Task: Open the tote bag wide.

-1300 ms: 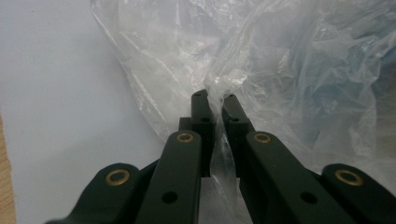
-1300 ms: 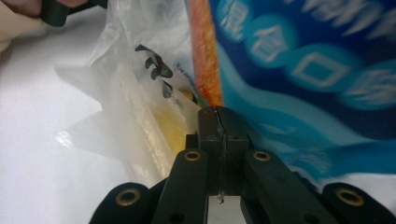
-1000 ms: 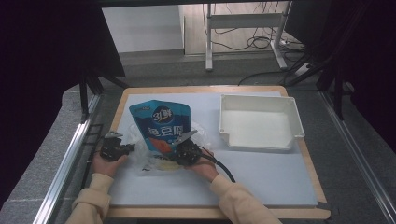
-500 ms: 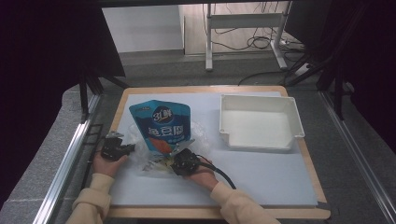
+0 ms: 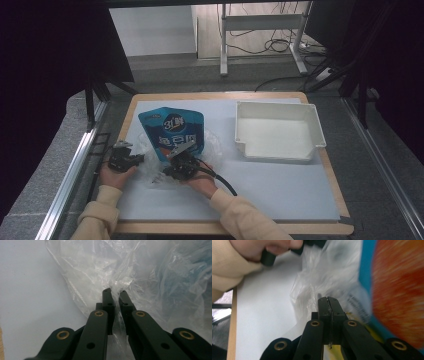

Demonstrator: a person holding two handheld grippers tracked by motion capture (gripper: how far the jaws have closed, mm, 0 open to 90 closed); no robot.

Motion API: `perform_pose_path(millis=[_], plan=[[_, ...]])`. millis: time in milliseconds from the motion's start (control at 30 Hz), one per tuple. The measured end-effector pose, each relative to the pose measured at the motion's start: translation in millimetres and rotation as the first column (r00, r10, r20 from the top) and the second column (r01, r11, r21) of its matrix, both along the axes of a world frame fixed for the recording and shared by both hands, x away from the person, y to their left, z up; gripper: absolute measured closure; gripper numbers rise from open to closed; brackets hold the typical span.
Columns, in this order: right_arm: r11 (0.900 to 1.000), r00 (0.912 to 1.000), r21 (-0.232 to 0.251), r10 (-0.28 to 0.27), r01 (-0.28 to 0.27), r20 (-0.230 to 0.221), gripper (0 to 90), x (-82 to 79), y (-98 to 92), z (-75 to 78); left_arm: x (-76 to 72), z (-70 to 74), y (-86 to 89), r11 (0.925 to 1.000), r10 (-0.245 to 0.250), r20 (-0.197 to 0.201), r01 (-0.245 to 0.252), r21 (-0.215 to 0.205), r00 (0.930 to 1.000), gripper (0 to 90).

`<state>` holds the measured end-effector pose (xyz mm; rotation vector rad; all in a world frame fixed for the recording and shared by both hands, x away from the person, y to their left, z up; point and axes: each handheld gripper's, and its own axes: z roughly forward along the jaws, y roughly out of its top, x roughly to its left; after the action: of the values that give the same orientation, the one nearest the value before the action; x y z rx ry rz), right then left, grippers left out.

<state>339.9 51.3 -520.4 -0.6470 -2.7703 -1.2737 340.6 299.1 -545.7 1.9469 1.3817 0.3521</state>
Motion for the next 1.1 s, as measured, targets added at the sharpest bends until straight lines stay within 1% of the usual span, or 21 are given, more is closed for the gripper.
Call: perform_pose_path(millis=[33, 133, 233, 333, 433, 500, 600, 633, 700, 767, 833, 900, 933, 1033, 1100], plan=[[1.0, 0.9999, -0.01, 0.007, -0.007, -0.013, 89.1, -2.2, 2.1, -4.5, 0.0, 0.2, 0.4, 1.0, -0.003, -0.001, 0.003, 0.003, 1.0, 87.3], [0.999, 0.9994, -0.031, 0.026, -0.027, -0.021, 89.1, -8.2, 3.6, -13.0, 0.5, -0.1, 0.3, 1.0, -0.003, -0.003, 0.003, 0.002, 1.0, 87.3], [0.998, 0.9992, -0.051, 0.028, -0.03, -0.028, 89.0, -11.8, 0.5, -19.2, 1.6, -0.9, -1.0, 1.0, -0.004, -0.006, 0.004, 0.004, 1.0, 87.3], [0.999, 0.9995, -0.027, 0.021, -0.022, -0.024, 89.0, -12.9, -8.9, -15.5, 1.9, -1.0, -1.4, 1.0, -0.006, -0.006, 0.006, 0.005, 1.0, 87.4], [1.0, 0.9999, 0.02, 0.007, -0.007, 0.014, 89.0, -15.2, -26.0, 0.1, 1.8, -1.1, -1.7, 1.0, -0.003, -0.005, 0.003, 0.004, 1.0, 87.4], [0.998, 0.9987, 0.057, -0.015, 0.013, 0.049, 89.1, -18.3, -42.3, 16.2, 1.7, -1.1, -1.8, 1.0, -0.002, -0.005, 0.002, 0.006, 1.0, 87.3], [0.995, 0.9951, 0.094, -0.045, 0.037, 0.088, 89.1, -20.6, -64.5, 37.0, 1.7, -0.9, -1.8, 1.0, -0.003, -0.007, 0.003, 0.006, 1.0, 87.3], [0.993, 0.9926, 0.104, -0.061, 0.05, 0.105, 89.1, -20.2, -74.7, 45.7, 1.7, -0.9, -1.8, 1.0, -0.003, -0.007, 0.003, 0.007, 1.0, 87.3], [0.991, 0.9887, 0.11, -0.086, 0.072, 0.123, 89.0, -17.4, -88.4, 55.3, 1.7, -0.7, -1.7, 1.0, -0.003, -0.007, 0.003, 0.007, 1.0, 87.3], [0.989, 0.9843, 0.106, -0.117, 0.103, 0.133, 89.1, -10.8, -102.5, 61.0, 1.7, -0.4, -1.5, 1.0, -0.002, -0.005, 0.002, 0.006, 1.0, 87.3], [0.985, 0.9801, 0.095, -0.153, 0.141, 0.127, 89.1, -1.7, -113.2, 60.7, 1.9, -0.3, -1.3, 1.0, 0.004, -0.004, -0.004, 0.001, 1.0, 87.3], [0.981, 0.9761, 0.082, -0.186, 0.177, 0.113, 89.1, 9.5, -119.3, 54.9, 1.9, 0.1, -0.5, 1.0, 0.0, -0.006, 0.0, 0.005, 1.0, 87.3], [0.979, 0.974, 0.072, -0.199, 0.192, 0.109, 89.1, 15.2, -120.7, 50.4, 1.9, 0.1, -0.4, 1.0, 0.0, -0.006, 0.0, 0.005, 1.0, 87.3], [0.971, 0.9685, 0.036, -0.238, 0.236, 0.074, 89.1, 29.9, -121.8, 33.1, 1.7, 0.2, -0.1, 1.0, 0.0, -0.006, 0.0, 0.005, 1.0, 87.3], [0.968, 0.966, 0.017, -0.252, 0.252, 0.056, 89.1, 34.3, -122.9, 23.9, 1.6, 0.0, 0.0, 1.0, -0.001, -0.005, 0.001, 0.005, 1.0, 87.3]])
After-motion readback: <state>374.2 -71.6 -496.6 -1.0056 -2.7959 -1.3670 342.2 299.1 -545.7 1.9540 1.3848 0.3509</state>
